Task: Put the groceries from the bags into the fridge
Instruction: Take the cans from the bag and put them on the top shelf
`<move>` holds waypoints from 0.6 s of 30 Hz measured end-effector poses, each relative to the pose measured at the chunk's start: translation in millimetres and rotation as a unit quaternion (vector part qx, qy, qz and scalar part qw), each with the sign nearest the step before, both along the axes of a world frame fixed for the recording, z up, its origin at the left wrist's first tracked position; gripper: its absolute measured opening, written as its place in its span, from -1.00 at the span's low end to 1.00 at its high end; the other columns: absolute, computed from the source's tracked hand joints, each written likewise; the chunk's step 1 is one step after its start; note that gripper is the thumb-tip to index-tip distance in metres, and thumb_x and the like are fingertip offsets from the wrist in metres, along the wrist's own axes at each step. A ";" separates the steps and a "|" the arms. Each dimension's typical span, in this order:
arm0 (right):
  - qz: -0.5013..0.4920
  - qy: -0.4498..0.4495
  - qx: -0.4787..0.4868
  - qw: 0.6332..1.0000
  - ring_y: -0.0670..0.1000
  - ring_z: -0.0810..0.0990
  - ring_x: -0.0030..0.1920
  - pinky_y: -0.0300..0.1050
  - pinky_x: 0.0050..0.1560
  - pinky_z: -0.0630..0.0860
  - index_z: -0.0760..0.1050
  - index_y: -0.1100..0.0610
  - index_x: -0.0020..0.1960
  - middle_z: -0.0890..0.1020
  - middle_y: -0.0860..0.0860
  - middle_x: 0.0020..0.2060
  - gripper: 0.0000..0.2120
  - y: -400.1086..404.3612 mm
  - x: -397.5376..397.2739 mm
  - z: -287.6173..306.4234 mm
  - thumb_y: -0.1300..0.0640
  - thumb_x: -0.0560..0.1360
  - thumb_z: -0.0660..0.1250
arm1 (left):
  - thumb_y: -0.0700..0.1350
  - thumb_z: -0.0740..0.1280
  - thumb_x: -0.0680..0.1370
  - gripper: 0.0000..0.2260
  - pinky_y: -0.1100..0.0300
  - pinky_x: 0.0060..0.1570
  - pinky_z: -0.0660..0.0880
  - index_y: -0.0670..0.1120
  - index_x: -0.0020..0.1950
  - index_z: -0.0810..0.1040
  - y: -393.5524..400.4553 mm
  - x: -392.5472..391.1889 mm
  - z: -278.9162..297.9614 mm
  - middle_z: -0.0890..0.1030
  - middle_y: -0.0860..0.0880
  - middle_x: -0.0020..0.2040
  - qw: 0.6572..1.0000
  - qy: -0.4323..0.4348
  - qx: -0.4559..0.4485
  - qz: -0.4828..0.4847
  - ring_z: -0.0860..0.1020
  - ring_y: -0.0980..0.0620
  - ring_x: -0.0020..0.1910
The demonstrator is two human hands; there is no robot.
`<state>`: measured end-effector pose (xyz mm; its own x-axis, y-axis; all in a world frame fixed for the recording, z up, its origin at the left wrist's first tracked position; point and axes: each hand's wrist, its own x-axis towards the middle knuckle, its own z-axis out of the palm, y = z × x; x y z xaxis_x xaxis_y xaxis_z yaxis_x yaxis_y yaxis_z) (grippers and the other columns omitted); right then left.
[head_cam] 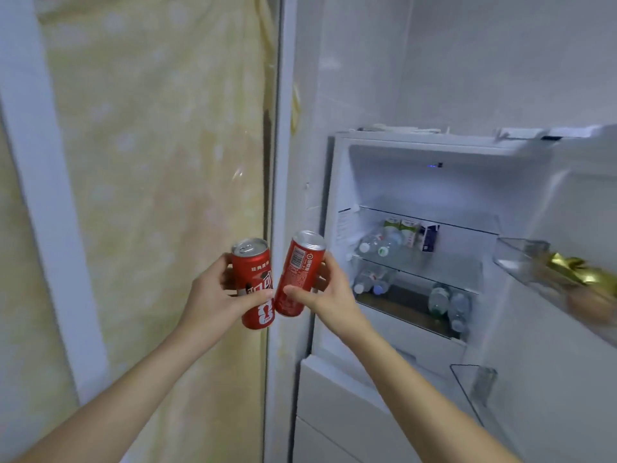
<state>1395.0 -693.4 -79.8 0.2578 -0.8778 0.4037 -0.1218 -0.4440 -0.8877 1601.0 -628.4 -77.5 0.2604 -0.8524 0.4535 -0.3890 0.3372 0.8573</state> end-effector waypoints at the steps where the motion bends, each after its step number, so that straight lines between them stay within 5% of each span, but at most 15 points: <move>1: -0.019 0.001 0.002 1.000 -0.17 0.62 0.15 -0.30 0.08 0.52 0.44 -0.05 0.29 0.63 -0.12 0.17 -0.43 -13.1 -14.1 2.6 0.14 0.40 0.64 | 0.01 0.71 0.20 -0.42 0.16 0.02 0.60 0.16 0.16 0.59 -23.6 -10.4 5.1 0.74 0.07 0.00 1.000 -0.004 0.002 -0.018 0.69 0.17 -0.03; 3: -0.050 0.008 0.005 0.999 -0.15 0.61 0.16 -0.26 0.09 0.54 0.41 -0.09 0.30 0.60 -0.15 0.18 -0.42 -38.6 -38.4 6.5 0.10 0.41 0.63 | 0.07 0.68 0.17 -0.39 0.12 0.06 0.61 0.13 0.18 0.60 -66.5 -30.8 15.0 0.73 0.05 0.01 0.999 -0.003 0.001 -0.052 0.69 0.16 -0.02; 7: -0.123 0.014 0.012 0.992 -0.01 0.63 0.23 0.13 0.24 0.63 0.42 -0.07 0.38 0.62 -0.06 0.24 -0.34 -93.1 -72.1 15.8 0.03 0.38 0.64 | 0.06 0.69 0.25 -0.41 0.01 0.13 0.64 0.14 0.23 0.58 -146.9 -64.8 29.4 0.71 0.08 0.07 0.993 -0.014 -0.009 -0.116 0.68 0.14 0.03; 12: -0.196 0.008 0.011 0.981 -0.11 0.58 0.15 -0.10 0.13 0.59 0.37 -0.12 0.37 0.56 -0.18 0.19 -0.44 -146.6 -98.5 33.3 0.04 0.49 0.56 | 0.08 0.66 0.30 -0.31 -0.04 0.22 0.59 0.08 0.38 0.51 -225.8 -95.5 46.4 0.65 0.03 0.22 0.985 -0.034 -0.007 -0.168 0.64 0.01 0.16; 18: -0.256 0.036 0.016 0.966 0.02 0.58 0.28 0.00 0.25 0.57 0.27 -0.02 0.58 0.52 -0.01 0.39 -0.33 -215.2 -127.4 55.2 -0.05 0.56 0.47 | 0.10 0.62 0.38 -0.30 0.07 0.16 0.52 0.04 0.45 0.44 -303.9 -135.7 55.9 0.59 -0.01 0.35 0.981 -0.050 -0.005 -0.189 0.59 -0.01 0.23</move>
